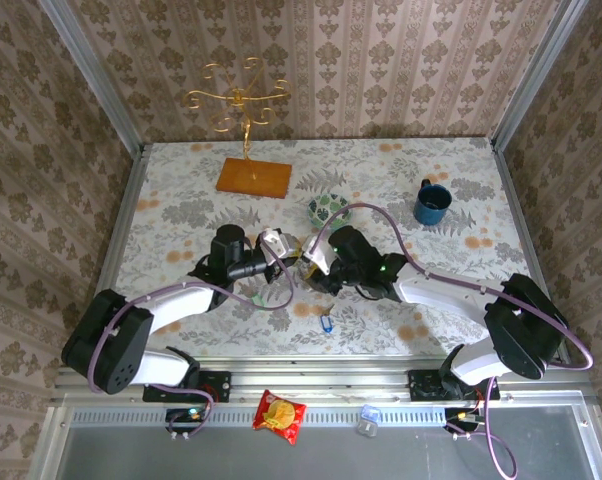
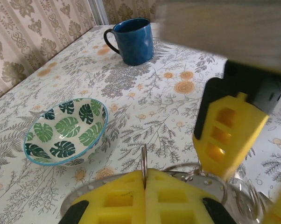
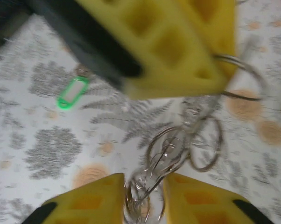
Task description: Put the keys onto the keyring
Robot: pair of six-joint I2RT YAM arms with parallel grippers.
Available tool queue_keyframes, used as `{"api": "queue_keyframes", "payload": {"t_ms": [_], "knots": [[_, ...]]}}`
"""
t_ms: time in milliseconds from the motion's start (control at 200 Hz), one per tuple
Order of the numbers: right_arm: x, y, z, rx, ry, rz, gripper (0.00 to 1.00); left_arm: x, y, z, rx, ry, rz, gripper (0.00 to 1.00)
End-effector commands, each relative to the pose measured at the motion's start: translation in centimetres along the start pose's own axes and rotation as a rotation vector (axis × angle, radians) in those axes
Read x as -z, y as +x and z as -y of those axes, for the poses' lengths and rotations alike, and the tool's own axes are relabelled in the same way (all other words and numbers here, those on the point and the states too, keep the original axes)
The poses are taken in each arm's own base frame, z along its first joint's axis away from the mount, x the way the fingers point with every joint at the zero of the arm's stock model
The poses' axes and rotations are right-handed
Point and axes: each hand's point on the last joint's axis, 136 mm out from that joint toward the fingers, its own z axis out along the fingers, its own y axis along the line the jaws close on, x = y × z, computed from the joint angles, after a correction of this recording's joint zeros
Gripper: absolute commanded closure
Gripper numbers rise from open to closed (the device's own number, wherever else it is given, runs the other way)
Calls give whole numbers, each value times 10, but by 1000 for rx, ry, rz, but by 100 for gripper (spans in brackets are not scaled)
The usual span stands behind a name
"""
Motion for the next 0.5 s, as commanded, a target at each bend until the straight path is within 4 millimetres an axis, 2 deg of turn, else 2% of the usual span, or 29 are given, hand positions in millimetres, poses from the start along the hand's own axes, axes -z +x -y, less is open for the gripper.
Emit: {"api": "queue_keyframes", "payload": {"t_ms": [0,40,55,170,305,410,495], "knots": [[15,-20,-17,48,-117,82,60,-2,-1,-4,6,-33,34,100],[17,-15,-15,46,-141,76,57,-2,-2,-4,1,-29,42,100],[26,-20,-14,54,-145,100,57,-2,-2,-4,1,-28,44,100],[49,-21,1,50,-174,146,55,-2,-7,-3,-3,-12,82,100],[71,-29,43,-5,-100,239,56,-1,-12,-2,18,14,141,100],[69,-31,66,6,-32,250,60,-1,-14,-3,31,31,168,100],[58,-32,75,18,-20,235,66,0,-14,-3,43,45,182,100]]}}
